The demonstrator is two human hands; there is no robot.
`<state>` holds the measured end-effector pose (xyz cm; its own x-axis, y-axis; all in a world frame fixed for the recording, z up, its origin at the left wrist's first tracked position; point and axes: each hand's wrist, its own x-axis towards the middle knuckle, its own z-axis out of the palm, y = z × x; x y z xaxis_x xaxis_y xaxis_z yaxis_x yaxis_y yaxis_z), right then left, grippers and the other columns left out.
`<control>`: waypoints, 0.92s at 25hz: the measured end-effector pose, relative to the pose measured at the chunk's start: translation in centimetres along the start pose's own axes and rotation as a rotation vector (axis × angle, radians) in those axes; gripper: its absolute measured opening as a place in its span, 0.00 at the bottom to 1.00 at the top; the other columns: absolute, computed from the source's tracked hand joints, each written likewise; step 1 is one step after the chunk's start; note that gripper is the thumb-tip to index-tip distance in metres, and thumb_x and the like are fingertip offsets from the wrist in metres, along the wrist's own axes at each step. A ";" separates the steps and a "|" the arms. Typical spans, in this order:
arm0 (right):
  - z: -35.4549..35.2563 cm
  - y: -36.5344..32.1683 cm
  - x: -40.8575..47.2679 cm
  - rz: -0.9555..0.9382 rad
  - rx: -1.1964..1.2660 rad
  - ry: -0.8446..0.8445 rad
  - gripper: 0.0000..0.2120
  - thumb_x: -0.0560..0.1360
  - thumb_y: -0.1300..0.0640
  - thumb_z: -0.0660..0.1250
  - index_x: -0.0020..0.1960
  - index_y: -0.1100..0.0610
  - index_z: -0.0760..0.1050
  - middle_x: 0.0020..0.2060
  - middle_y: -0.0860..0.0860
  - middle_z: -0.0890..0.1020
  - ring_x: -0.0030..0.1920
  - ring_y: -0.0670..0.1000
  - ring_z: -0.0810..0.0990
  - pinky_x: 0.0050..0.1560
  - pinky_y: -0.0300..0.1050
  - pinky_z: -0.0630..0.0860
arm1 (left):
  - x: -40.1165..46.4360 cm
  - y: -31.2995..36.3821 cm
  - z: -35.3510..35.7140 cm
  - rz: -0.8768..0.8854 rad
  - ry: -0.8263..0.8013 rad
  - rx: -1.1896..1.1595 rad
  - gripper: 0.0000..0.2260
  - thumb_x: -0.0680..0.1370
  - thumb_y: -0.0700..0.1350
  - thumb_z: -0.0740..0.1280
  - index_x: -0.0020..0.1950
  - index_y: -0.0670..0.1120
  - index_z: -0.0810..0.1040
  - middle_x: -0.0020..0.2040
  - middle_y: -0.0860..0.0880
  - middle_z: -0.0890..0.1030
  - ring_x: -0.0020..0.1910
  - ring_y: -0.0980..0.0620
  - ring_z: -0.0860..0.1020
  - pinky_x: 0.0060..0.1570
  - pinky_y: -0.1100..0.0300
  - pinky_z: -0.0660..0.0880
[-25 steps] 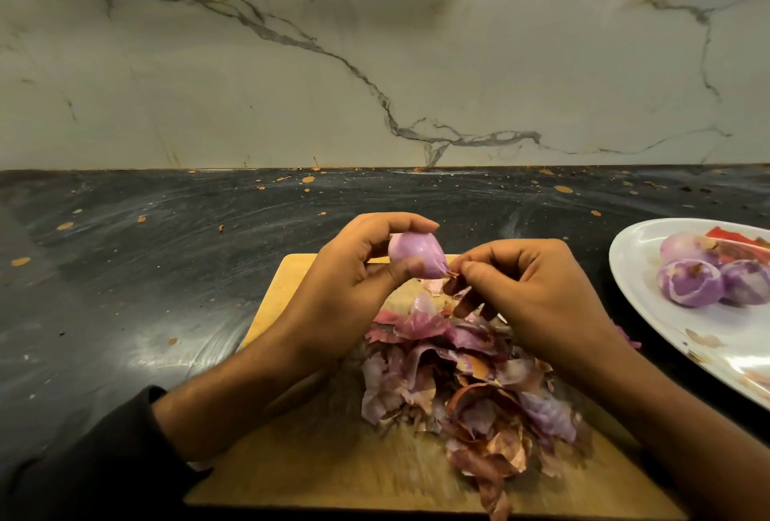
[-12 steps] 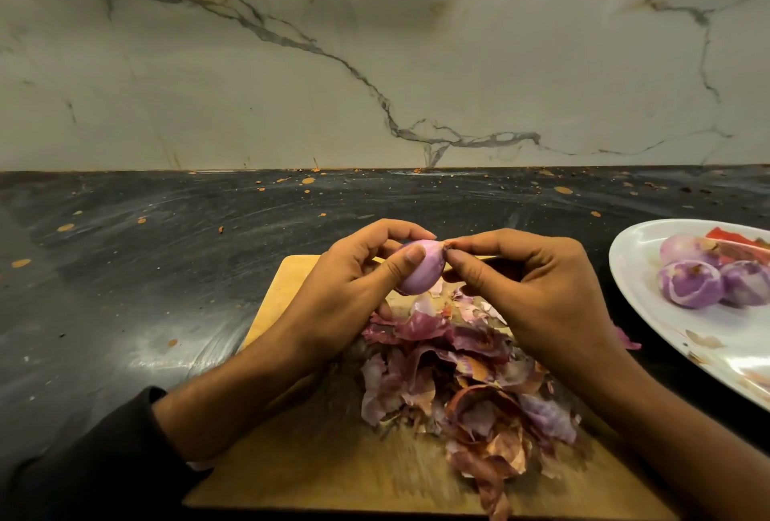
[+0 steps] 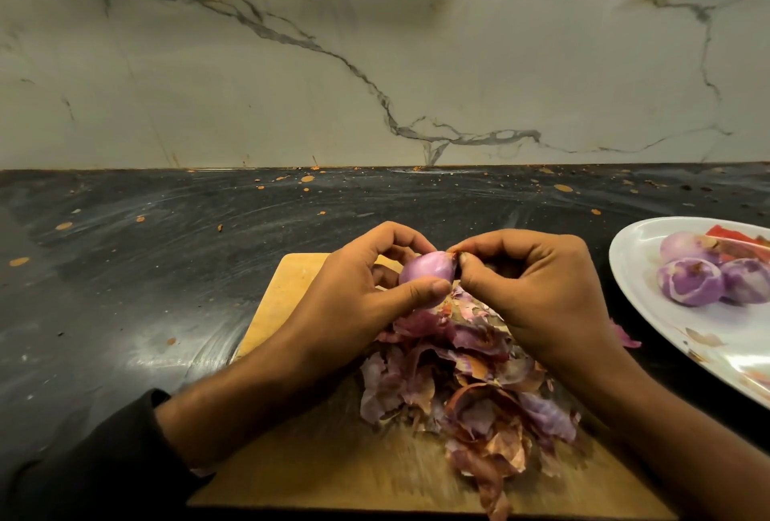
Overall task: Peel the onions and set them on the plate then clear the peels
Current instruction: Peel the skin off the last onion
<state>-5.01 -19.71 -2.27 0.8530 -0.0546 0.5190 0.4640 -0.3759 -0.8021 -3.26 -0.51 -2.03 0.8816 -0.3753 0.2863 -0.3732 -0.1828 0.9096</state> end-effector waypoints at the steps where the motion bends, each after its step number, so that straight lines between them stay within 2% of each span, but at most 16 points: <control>1: 0.0 0.0 0.0 0.003 0.005 0.003 0.07 0.73 0.64 0.74 0.44 0.52 0.86 0.35 0.47 0.86 0.36 0.50 0.85 0.39 0.46 0.83 | 0.0 0.1 0.0 0.000 -0.003 -0.005 0.18 0.68 0.53 0.74 0.56 0.50 0.79 0.51 0.48 0.80 0.37 0.52 0.81 0.38 0.60 0.80; 3: -0.1 -0.2 0.0 0.030 0.050 -0.005 0.08 0.73 0.64 0.74 0.43 0.52 0.86 0.35 0.49 0.86 0.36 0.52 0.85 0.37 0.44 0.83 | 0.0 0.1 -0.1 0.017 -0.008 0.042 0.19 0.70 0.52 0.74 0.59 0.50 0.80 0.53 0.49 0.81 0.43 0.55 0.82 0.43 0.59 0.81; 6: -0.3 -0.1 0.1 0.103 0.129 -0.023 0.06 0.73 0.64 0.74 0.43 0.54 0.85 0.35 0.50 0.87 0.36 0.51 0.85 0.35 0.40 0.81 | 0.3 0.0 -0.2 0.041 -0.043 0.088 0.18 0.73 0.51 0.72 0.62 0.50 0.80 0.58 0.50 0.80 0.55 0.51 0.82 0.52 0.51 0.82; 8: -0.3 -0.1 0.1 0.139 0.162 -0.029 0.05 0.73 0.64 0.74 0.43 0.55 0.85 0.35 0.50 0.87 0.37 0.50 0.86 0.37 0.40 0.81 | 0.4 0.0 -0.2 -0.001 -0.068 0.004 0.17 0.75 0.47 0.71 0.63 0.48 0.79 0.59 0.47 0.81 0.54 0.47 0.83 0.52 0.48 0.82; 10: -0.2 -0.2 0.1 0.126 0.141 -0.013 0.04 0.73 0.63 0.74 0.42 0.55 0.85 0.35 0.54 0.86 0.38 0.57 0.84 0.37 0.49 0.83 | 0.3 0.1 -0.1 -0.042 -0.105 -0.095 0.15 0.77 0.43 0.69 0.64 0.45 0.78 0.56 0.44 0.83 0.53 0.45 0.84 0.52 0.48 0.82; 13: -0.1 -0.2 0.1 0.103 0.103 -0.005 0.05 0.73 0.63 0.74 0.41 0.55 0.85 0.34 0.57 0.84 0.38 0.64 0.82 0.39 0.58 0.81 | 0.2 0.3 0.1 -0.045 -0.138 -0.152 0.15 0.78 0.44 0.65 0.64 0.44 0.77 0.54 0.44 0.84 0.53 0.46 0.84 0.50 0.56 0.82; 15: -0.2 -0.3 0.2 0.135 0.139 -0.018 0.03 0.72 0.63 0.75 0.42 0.56 0.85 0.35 0.57 0.85 0.40 0.63 0.83 0.41 0.57 0.83 | 0.3 0.4 0.0 -0.047 -0.151 -0.176 0.15 0.78 0.45 0.64 0.64 0.45 0.77 0.55 0.45 0.84 0.53 0.49 0.83 0.49 0.61 0.80; 18: -0.2 -0.3 0.3 0.212 0.224 -0.037 0.01 0.72 0.62 0.75 0.42 0.58 0.84 0.36 0.55 0.86 0.41 0.60 0.85 0.41 0.49 0.85 | 0.4 0.4 0.1 -0.080 -0.165 -0.210 0.13 0.80 0.44 0.62 0.63 0.46 0.78 0.56 0.45 0.83 0.54 0.50 0.83 0.51 0.59 0.80; 19: -0.1 -0.2 0.3 0.201 0.209 -0.039 0.02 0.72 0.63 0.74 0.42 0.58 0.84 0.36 0.56 0.86 0.40 0.60 0.85 0.39 0.47 0.84 | 0.4 0.2 0.1 -0.093 -0.167 -0.214 0.13 0.81 0.44 0.60 0.63 0.46 0.78 0.56 0.45 0.83 0.54 0.49 0.82 0.53 0.58 0.80; 23: 0.2 -0.5 0.0 0.062 0.050 -0.061 0.04 0.76 0.63 0.70 0.45 0.57 0.83 0.35 0.56 0.85 0.37 0.57 0.83 0.37 0.49 0.82 | 0.2 -0.1 0.4 -0.106 -0.123 -0.186 0.15 0.83 0.47 0.56 0.64 0.43 0.76 0.57 0.43 0.82 0.58 0.44 0.80 0.60 0.53 0.77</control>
<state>-5.19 -19.34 -1.97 0.8926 -0.0195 0.4504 0.4201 -0.3265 -0.8467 -3.17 -0.94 -2.18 0.8669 -0.4730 0.1575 -0.2107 -0.0613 0.9756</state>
